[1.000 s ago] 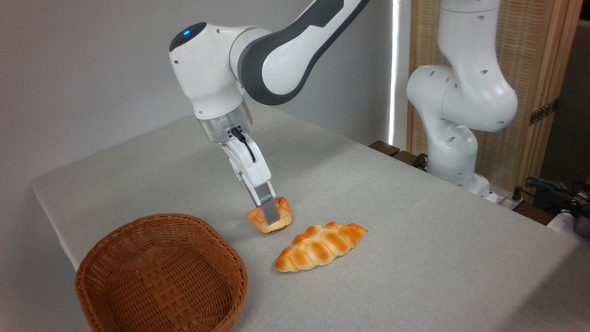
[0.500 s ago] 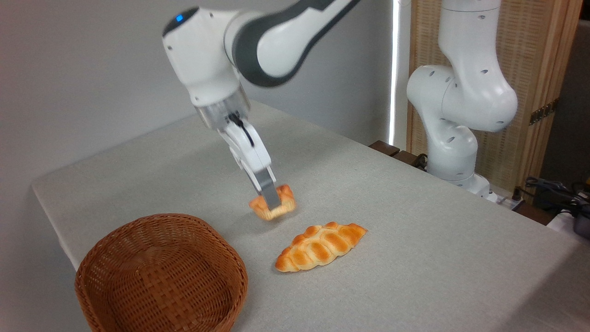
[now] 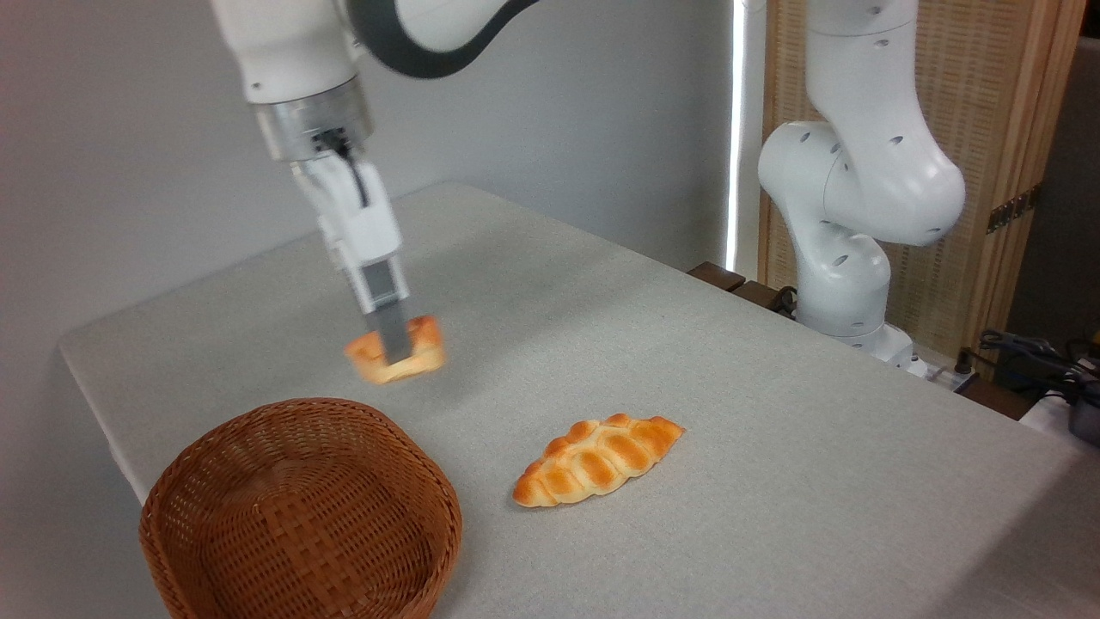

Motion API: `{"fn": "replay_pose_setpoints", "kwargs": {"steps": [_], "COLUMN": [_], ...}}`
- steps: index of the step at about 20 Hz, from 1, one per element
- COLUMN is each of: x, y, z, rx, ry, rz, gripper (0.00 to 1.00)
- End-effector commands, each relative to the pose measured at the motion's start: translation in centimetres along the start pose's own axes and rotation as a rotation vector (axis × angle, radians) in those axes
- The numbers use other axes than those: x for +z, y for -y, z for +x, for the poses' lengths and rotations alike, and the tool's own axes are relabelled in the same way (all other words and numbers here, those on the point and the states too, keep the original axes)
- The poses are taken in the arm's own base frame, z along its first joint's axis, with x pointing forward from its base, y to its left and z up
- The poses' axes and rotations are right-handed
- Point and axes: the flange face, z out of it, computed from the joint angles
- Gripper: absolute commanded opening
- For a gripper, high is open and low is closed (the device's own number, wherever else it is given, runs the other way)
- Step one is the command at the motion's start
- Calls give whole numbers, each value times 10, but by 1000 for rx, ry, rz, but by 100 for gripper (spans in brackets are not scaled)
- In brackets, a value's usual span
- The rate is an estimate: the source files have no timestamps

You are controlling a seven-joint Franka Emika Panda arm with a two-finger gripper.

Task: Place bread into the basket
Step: 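Lift the round bun and carry it over the wicker basket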

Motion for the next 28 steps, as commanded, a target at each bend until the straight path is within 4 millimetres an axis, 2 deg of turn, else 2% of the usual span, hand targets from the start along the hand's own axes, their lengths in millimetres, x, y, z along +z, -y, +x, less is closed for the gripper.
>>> {"fn": "replay_pose_setpoints", "kwargs": {"steps": [1, 4, 7, 9, 11, 13, 15, 28], "x": [6, 11, 19, 27, 38, 44, 45, 54], "y": [37, 55, 59, 62, 64, 67, 67, 64], "z": [28, 34, 38, 43, 51, 55, 56, 58], "rx": [-20, -34, -32, -29, -23, -21, -11, 0], "ry": [-86, -155, -170, -179, -198, -211, -204, -184], "rz": [56, 115, 129, 134, 146, 157, 172, 170], "gripper": [38, 40, 45, 57, 79, 94, 100, 100]}}
